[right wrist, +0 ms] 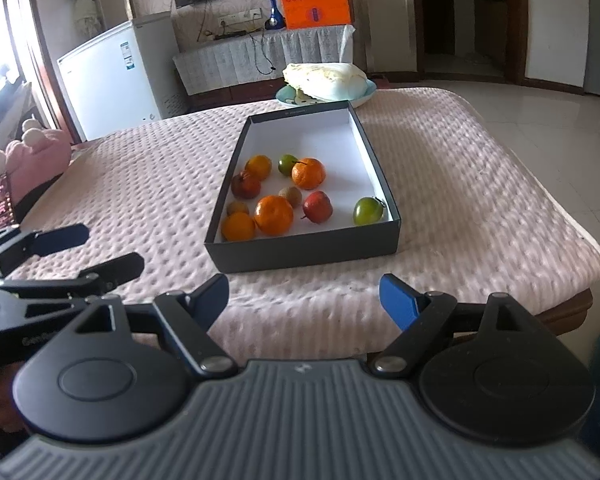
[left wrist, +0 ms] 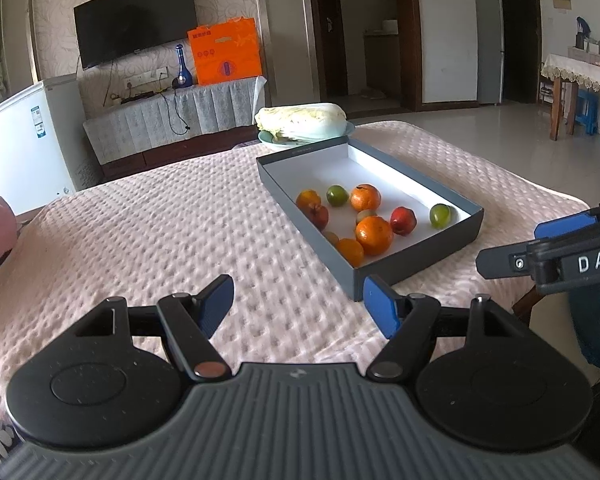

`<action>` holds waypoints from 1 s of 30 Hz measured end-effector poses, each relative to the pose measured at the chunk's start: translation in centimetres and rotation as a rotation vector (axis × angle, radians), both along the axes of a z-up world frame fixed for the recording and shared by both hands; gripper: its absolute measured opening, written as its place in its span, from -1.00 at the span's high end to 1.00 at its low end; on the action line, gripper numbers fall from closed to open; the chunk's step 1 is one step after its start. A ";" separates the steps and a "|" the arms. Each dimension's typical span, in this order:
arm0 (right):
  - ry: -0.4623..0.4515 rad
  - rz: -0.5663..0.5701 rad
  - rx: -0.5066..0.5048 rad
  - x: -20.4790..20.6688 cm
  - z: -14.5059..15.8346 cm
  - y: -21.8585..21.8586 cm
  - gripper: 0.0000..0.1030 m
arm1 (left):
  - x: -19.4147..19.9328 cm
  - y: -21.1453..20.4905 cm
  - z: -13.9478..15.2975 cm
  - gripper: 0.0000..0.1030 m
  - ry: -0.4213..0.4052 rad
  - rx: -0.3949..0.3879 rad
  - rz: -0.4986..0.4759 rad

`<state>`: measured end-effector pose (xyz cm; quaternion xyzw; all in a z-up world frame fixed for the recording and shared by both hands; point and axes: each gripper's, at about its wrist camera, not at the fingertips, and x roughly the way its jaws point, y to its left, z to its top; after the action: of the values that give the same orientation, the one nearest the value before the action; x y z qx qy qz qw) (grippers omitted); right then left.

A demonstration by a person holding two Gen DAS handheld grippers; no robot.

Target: Organize fruits

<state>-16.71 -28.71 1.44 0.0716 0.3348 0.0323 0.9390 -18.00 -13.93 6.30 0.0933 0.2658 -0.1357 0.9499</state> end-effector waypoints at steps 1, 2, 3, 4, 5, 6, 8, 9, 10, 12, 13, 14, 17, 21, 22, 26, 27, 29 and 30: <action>0.000 0.000 0.002 0.0 0.0 0.0 -0.63 | 0.0 0.0 0.0 -0.48 -0.001 -0.001 -0.002; 0.000 0.002 0.001 0.0 0.0 0.0 -0.63 | -0.1 0.0 0.0 -0.48 -0.003 -0.002 -0.005; 0.001 0.004 -0.003 0.0 0.0 0.2 -0.63 | -0.1 -0.1 0.0 -0.48 -0.005 -0.001 -0.009; 0.003 0.007 -0.008 0.0 0.0 0.3 -0.63 | -0.1 -0.1 0.0 -0.48 -0.007 0.001 -0.009; 0.004 0.010 -0.014 0.0 0.0 0.4 -0.63 | -0.1 -0.1 0.0 -0.48 -0.008 0.002 -0.009; 0.005 0.013 -0.017 -0.1 -0.1 0.4 -0.63 | -0.1 0.0 0.0 -0.48 -0.008 0.002 -0.007; 0.002 0.014 -0.020 -0.1 0.0 0.5 -0.63 | -0.2 0.1 0.1 -0.48 -0.009 -0.005 -0.006; 0.001 0.015 -0.020 -0.2 0.0 0.5 -0.63 | -0.2 0.1 0.1 -0.48 -0.010 -0.004 -0.007; 0.000 0.016 -0.018 -0.3 0.0 0.5 -0.63 | -0.2 0.1 0.1 -0.48 -0.012 -0.007 -0.008; 0.001 0.021 -0.020 -0.2 0.0 0.5 -0.63 | -0.3 -0.1 0.1 -0.48 -0.014 -0.006 -0.018; 0.005 0.021 -0.021 -0.1 -0.1 0.5 -0.63 | -0.3 -0.2 0.1 -0.48 -0.019 0.001 -0.020; 0.009 0.019 -0.021 0.0 -0.1 0.4 -0.63 | -0.3 -0.2 0.0 -0.48 -0.020 0.005 -0.021; 0.008 0.013 -0.015 0.1 -0.1 0.4 -0.63 | 0.0 -0.3 0.0 -0.49 -0.008 -0.002 -0.020; -0.003 0.022 -0.019 -0.2 0.0 0.5 -0.63 | -0.1 -0.5 -0.2 -0.49 -0.004 0.000 -0.027; -0.003 0.024 -0.019 -0.2 0.0 0.5 -0.63 | -0.1 -0.6 -0.2 -0.49 -0.006 0.006 -0.030; 0.009 0.014 -0.011 0.1 -0.1 0.2 -0.63 | -0.1 -0.7 -0.3 -0.50 -0.004 0.007 -0.029; 0.008 0.012 -0.009 0.1 -0.1 0.2 -0.63 | 0.0 -0.8 -0.3 -0.50 -0.002 0.006 -0.027; 0.005 0.015 -0.009 0.1 -0.1 0.2 -0.63 | 0.0 -0.8 -0.3 -0.50 0.000 0.005 -0.027; 0.006 0.018 -0.013 0.0 -0.1 0.3 -0.63 | 0.0 -0.8 -0.4 -0.50 0.000 0.006 -0.028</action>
<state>-16.67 -28.40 1.35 0.0626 0.3383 0.0383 0.9382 -18.03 -14.78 5.95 0.0997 0.2649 -0.1484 0.9476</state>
